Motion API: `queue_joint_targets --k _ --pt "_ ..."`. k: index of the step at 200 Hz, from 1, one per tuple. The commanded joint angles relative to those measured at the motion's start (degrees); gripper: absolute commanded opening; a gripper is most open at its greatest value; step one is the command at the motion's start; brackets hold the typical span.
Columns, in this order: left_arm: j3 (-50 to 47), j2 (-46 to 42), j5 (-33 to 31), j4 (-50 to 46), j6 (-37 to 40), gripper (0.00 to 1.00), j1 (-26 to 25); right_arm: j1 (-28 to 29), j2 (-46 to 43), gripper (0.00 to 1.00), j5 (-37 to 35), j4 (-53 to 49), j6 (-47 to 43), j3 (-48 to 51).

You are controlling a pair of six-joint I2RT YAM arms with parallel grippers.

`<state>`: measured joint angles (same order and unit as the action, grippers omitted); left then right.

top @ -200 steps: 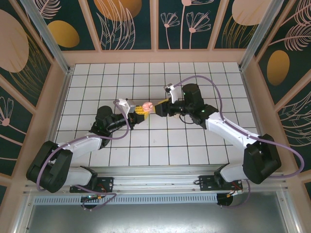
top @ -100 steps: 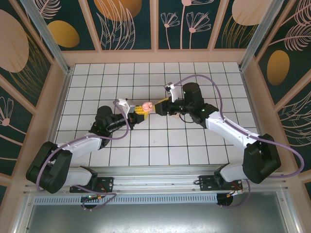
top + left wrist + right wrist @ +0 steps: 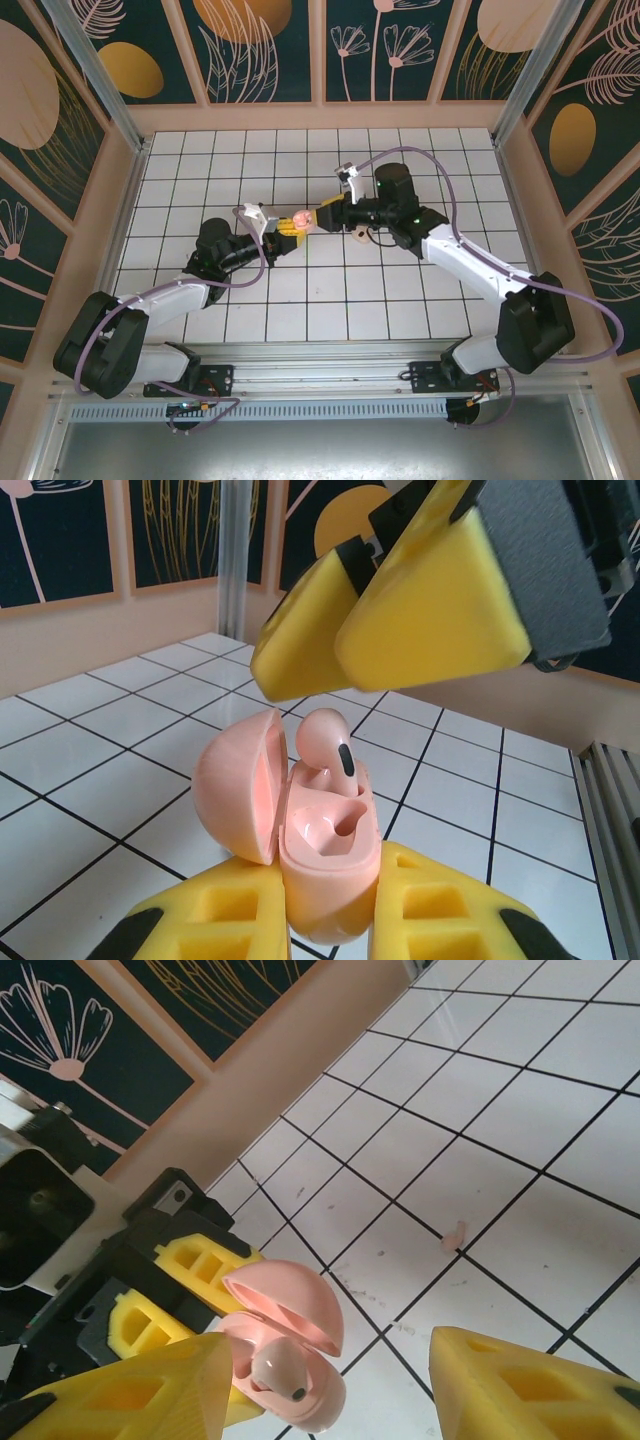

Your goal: Insert wireless bluetooth earbuds into charging case

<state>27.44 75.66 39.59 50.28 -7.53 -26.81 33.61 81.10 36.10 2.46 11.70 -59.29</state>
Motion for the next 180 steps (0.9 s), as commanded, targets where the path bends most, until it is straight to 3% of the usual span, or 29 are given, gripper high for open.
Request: queue_joint_targets --k 1,85,180 --pt "1.7 -1.2 0.6 0.7 1.1 0.16 -0.2 -0.1 0.9 0.55 0.6 -1.2 -1.2 -0.5" --pt "1.6 -1.5 0.6 0.8 1.5 0.16 -0.3 1.2 1.5 0.54 -1.1 -5.4 -1.5 2.9" --pt "1.3 -2.0 0.2 -0.5 2.1 0.16 -0.2 1.1 0.3 0.55 0.0 -4.3 -3.4 -5.5"
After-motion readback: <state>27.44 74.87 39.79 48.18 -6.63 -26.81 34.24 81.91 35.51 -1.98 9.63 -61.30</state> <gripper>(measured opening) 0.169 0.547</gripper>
